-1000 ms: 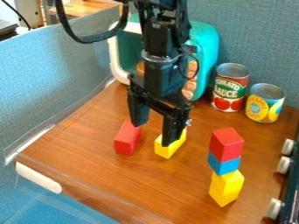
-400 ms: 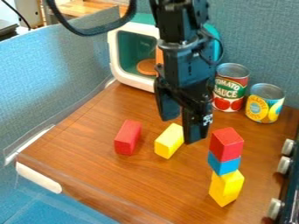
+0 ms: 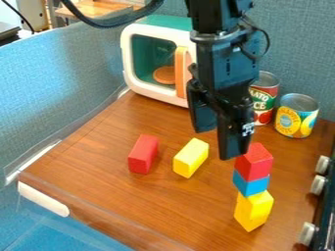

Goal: Take the red cube off the tower and place it on the yellow rectangular block

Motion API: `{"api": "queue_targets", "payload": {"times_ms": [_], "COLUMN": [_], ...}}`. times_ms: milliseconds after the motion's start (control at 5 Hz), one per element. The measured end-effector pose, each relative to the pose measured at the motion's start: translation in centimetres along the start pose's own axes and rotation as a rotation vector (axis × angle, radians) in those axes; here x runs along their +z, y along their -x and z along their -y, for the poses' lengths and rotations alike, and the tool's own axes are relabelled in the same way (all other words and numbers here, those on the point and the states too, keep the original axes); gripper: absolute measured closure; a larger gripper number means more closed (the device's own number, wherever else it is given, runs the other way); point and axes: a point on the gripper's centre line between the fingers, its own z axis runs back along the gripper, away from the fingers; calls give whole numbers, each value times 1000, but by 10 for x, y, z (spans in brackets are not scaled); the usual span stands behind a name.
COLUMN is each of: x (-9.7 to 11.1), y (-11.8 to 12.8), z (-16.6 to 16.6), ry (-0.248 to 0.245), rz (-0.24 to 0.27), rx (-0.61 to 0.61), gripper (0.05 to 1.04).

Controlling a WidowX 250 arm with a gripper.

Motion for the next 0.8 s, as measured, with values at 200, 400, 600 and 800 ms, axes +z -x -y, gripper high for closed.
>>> {"api": "queue_targets", "payload": {"times_ms": [200, 400, 600, 800], "x": [-9, -30, -40, -46], "y": [-18, -40, -48, -50], "z": [-4, -9, -12, -9], "ry": [-20, -39, -56, -58], "rz": [-54, -114, -154, -167], "rx": [-51, -99, -109, -97], "gripper": [85, 85, 85, 85]}}
